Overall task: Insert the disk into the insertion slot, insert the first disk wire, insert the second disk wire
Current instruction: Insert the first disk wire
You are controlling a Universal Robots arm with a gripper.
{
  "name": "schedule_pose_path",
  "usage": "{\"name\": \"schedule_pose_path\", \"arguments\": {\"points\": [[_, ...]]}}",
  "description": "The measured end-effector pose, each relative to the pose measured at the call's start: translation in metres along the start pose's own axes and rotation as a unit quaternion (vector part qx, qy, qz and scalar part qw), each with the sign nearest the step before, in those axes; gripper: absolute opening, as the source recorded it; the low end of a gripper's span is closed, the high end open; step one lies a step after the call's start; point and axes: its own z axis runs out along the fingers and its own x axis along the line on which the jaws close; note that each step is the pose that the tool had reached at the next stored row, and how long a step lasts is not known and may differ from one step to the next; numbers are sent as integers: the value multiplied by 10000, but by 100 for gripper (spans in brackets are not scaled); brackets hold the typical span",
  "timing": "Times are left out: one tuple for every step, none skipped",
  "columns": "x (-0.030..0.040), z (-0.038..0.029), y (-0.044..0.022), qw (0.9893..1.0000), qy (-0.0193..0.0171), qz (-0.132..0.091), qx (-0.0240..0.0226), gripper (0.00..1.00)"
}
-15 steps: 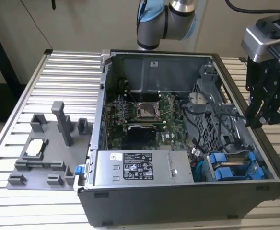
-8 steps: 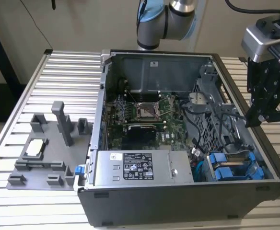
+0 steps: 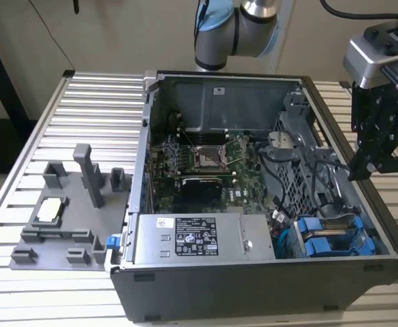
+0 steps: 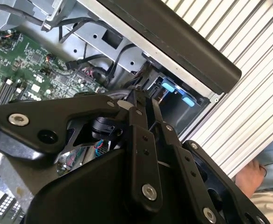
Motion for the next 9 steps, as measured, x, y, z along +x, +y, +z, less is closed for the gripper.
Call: {"name": "schedule_pose_path", "arguments": {"points": [[0, 0, 0, 10000, 0, 0, 0, 19], [0, 0, 0, 10000, 0, 0, 0, 19], [0, 0, 0, 10000, 1, 0, 0, 19], [0, 0, 0, 10000, 1, 0, 0, 19], [0, 0, 0, 10000, 1, 0, 0, 19], [0, 0, 0, 10000, 1, 0, 0, 19], [0, 0, 0, 10000, 4, 0, -2, 19], [-1, 4, 1, 10000, 10, -1, -7, 19], [0, 9, 1, 10000, 16, -1, -13, 19]]}}
